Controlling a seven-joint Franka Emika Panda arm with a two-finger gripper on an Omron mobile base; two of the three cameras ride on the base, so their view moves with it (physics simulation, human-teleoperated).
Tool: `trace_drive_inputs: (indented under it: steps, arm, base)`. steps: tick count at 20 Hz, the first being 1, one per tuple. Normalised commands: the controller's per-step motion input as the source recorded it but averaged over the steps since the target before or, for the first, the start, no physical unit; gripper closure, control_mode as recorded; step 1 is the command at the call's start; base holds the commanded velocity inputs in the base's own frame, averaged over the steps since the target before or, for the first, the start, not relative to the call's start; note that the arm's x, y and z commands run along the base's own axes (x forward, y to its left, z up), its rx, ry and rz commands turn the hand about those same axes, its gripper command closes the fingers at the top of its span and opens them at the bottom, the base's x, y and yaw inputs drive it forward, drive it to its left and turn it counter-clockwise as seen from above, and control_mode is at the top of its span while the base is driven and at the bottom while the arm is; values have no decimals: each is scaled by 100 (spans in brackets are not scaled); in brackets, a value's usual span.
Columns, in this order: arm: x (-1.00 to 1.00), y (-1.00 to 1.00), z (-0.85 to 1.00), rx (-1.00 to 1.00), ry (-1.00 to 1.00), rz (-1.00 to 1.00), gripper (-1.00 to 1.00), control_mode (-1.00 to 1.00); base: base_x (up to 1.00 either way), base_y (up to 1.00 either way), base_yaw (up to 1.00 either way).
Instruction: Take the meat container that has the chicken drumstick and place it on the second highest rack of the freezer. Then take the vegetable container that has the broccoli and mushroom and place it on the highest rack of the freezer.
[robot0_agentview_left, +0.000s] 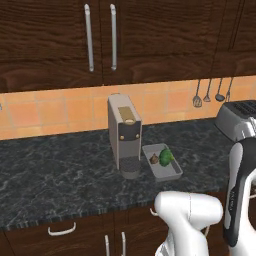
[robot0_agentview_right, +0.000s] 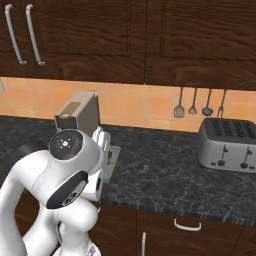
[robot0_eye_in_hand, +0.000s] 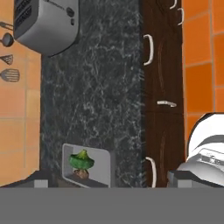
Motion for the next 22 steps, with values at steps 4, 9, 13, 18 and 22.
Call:
trace_drive_inputs:
  steps: [4, 9, 13, 18, 22]
  arm:
    - [59, 81, -100, -2, 19, 25, -100, -100]
    - [99, 58, -83, 2, 5, 33, -100, -100]
    - [100, 9, -85, 2, 2, 42, -100, -100]
    - [31, 8, -67, -9, 18, 14, -100, -100]
    - [36, -1, -40, -3, 21, 2, -100, -100]
  base:
    - [0, 0, 0]
    - [0, 0, 0]
    - [0, 0, 0]
    - [0, 0, 0]
    - [0, 0, 0]
